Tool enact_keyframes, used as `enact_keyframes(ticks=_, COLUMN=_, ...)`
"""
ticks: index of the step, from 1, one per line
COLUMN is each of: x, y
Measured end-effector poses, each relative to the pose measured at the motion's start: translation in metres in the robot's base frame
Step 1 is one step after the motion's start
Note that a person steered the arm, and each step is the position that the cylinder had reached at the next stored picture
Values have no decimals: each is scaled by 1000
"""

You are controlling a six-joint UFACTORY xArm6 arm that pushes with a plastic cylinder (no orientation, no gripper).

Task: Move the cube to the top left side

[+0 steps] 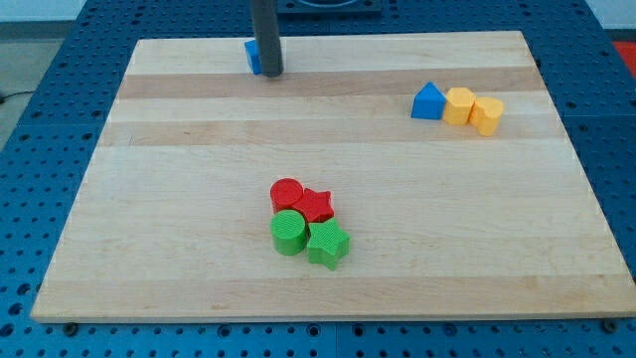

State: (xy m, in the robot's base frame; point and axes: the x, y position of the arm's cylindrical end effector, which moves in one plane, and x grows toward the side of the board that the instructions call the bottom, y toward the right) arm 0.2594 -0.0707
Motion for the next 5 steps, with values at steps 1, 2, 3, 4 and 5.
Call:
enact_keyframes(ticks=1, x=-14, y=20)
enact_keyframes(ticks=2, x=-18, y=-15)
enact_keyframes(ticks=3, x=-9, y=-103)
enact_keyframes(ticks=4, x=-9, y=-86)
enact_keyframes(ticks=5, x=-4, y=-50)
